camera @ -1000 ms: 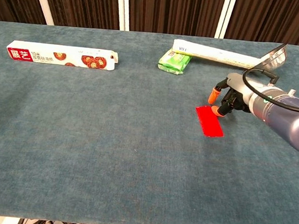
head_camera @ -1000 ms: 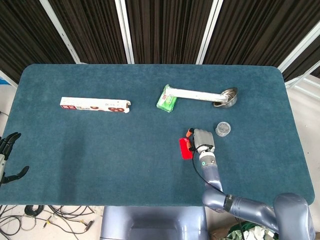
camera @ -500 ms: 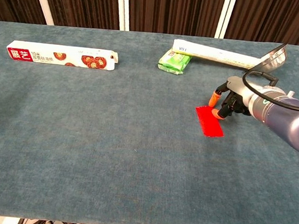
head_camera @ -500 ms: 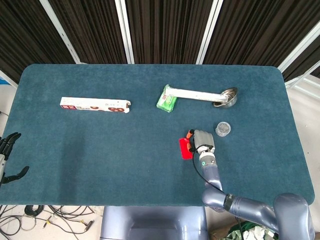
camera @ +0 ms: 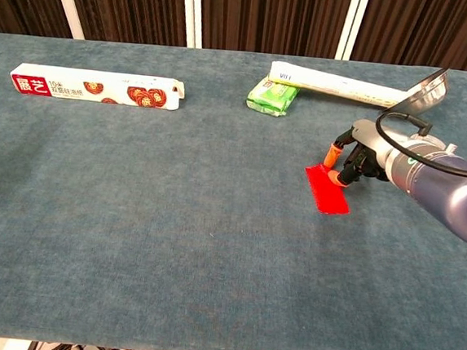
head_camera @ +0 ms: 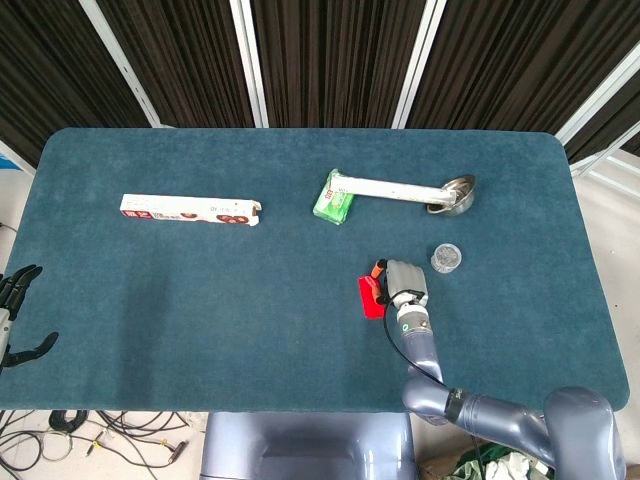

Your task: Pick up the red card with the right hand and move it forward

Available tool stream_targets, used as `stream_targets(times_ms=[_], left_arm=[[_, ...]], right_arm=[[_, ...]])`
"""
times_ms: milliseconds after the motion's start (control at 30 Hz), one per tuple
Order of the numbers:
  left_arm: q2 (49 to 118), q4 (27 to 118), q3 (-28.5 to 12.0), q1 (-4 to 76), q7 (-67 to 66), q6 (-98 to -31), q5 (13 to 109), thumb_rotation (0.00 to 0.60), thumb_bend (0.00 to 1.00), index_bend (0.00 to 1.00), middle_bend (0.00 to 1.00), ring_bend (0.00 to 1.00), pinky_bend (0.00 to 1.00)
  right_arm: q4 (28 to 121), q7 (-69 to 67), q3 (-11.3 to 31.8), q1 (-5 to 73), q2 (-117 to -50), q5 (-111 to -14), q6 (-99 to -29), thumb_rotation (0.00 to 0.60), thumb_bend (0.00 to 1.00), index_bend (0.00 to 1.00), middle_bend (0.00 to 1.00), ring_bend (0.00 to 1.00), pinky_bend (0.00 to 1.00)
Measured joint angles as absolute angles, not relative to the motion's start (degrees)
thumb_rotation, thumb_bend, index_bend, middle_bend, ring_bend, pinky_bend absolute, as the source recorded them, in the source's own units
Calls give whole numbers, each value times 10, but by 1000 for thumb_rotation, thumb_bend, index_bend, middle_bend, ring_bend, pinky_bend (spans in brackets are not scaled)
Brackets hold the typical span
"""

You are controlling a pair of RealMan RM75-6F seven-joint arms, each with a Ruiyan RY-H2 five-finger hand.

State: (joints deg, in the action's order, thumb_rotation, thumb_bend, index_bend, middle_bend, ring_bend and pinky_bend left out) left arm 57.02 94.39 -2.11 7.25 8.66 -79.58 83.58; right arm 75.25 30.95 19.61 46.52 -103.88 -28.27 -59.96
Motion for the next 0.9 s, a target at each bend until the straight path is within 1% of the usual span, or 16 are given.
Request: stream_targets(times_ms=[600,900], left_arm=[[568,945,-20,73,86,-792,834,600,265,72,55,90,51],[567,946,-20,73,88,-790,833,600,265,75,55,90,51]], right_arm=[[737,307,204,464,-1056,-290,-602,600,388,504,836,914,885],[734,302,208,464,-1064,-300,-607,600,387,506,837,914,886]])
